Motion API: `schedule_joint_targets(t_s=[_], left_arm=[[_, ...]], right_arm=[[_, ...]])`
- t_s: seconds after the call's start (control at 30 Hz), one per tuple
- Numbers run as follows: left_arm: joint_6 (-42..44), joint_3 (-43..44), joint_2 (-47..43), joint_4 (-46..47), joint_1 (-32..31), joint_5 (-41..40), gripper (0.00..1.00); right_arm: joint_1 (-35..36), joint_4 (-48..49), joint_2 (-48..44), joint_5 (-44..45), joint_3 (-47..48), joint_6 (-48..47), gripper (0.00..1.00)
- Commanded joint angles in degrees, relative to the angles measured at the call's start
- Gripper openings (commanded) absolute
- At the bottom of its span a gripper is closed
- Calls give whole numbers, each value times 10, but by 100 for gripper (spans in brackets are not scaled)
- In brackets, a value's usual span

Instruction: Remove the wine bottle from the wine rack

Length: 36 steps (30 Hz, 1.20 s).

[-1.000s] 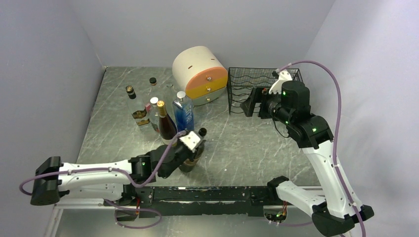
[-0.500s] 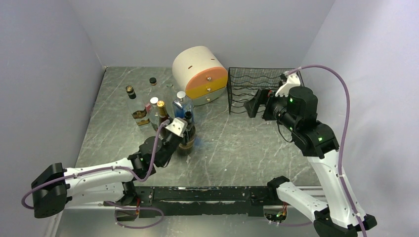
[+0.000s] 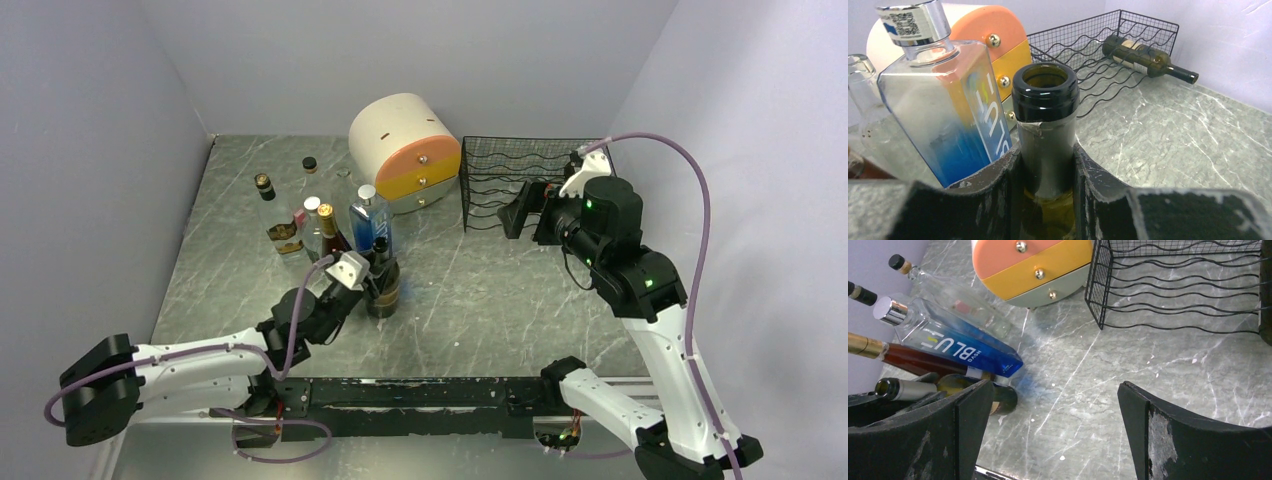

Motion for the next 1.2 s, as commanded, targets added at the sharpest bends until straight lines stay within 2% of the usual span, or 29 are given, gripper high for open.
schedule_joint_targets(t_s=[0.0,0.07,0.13,0.23,0.27,0.4,0.47,0.5,0.73,0.87,0.97,1.17], left_arm=[[-25,-29,-25,45,2,30,7],[-35,-29,-29,21,2,23,12],[-48,-22,-33,-9,2,14,26],[-67,-16,-44,-42,2,4,56],[-70,-17,-49,-44,2,2,63],[-75,-11,-67,-76,2,-2,76],[-77,2,-75,-102,2,-1,95],[-80,9,-83,-118,2,1,100],[-75,67,-142,-221,2,21,100],[-78,138,-161,-321,2,31,100],[-64,216,-158,-383,2,32,100],[-11,421,-82,-466,11,-123,99]], right_arm=[[2,-1,0,15,6,-8,100],[2,1,2,15,6,-7,100],[2,3,2,14,3,-8,100],[2,9,5,13,-4,-7,100],[2,12,6,13,-7,-7,100],[2,20,11,8,-25,-5,100],[2,24,10,8,-37,-3,100],[2,27,8,10,-43,-3,100],[2,61,-10,12,-82,-6,100],[2,86,-24,23,-100,-7,100],[2,104,-45,71,-115,-6,100],[2,100,-67,152,-82,-38,100]])
